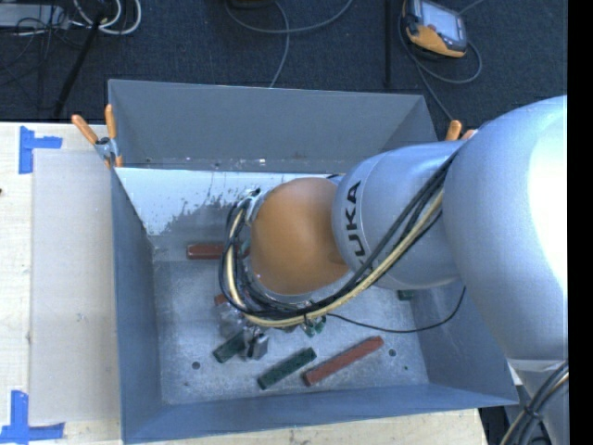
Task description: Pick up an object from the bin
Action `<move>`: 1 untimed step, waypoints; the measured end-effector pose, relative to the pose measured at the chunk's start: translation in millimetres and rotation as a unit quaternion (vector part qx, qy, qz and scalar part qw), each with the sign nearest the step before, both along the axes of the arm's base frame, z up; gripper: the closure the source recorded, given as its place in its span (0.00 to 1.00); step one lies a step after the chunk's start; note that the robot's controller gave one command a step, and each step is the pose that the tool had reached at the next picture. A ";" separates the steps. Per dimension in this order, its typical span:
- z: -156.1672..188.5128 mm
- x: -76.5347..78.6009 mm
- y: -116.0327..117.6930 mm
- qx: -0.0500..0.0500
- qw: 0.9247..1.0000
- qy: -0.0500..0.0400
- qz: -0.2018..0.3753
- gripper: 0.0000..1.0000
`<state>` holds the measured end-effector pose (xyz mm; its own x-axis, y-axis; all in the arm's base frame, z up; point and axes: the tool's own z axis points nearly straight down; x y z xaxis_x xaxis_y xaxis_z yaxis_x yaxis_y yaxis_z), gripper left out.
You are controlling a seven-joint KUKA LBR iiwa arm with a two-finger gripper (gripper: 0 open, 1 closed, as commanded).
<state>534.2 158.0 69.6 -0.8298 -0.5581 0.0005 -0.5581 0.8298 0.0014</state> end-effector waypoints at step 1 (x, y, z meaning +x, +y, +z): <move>135.5 -10.4 13.2 0.001 1.000 -0.004 0.021 1.00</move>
Offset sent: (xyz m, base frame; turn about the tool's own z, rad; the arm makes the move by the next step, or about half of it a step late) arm -0.0118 0.0120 0.1315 -0.0451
